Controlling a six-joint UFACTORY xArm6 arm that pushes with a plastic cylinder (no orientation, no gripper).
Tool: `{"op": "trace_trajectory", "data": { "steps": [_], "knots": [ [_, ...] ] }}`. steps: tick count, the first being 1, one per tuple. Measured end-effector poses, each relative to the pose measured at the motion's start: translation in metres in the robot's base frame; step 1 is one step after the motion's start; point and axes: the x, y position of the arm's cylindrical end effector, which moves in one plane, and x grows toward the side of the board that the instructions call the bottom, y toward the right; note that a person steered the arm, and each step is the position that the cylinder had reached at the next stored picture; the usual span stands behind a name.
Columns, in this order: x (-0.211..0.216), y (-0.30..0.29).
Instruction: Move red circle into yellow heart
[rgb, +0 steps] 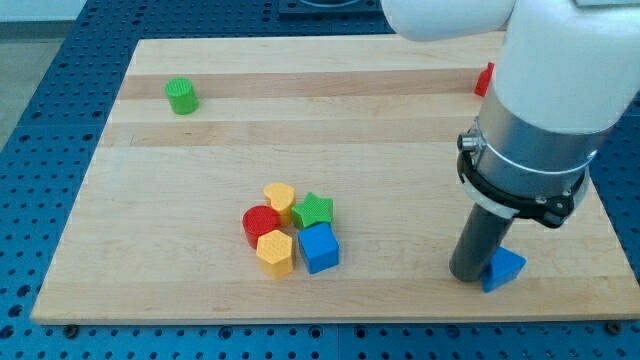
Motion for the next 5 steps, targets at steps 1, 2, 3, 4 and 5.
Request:
{"op": "trace_trajectory", "data": {
  "steps": [1,2,3,4,5],
  "knots": [
    [-0.001,0.03],
    [-0.001,0.03],
    [-0.002,0.034],
    [-0.008,0.002],
    [0.014,-0.041]
  ]
}}
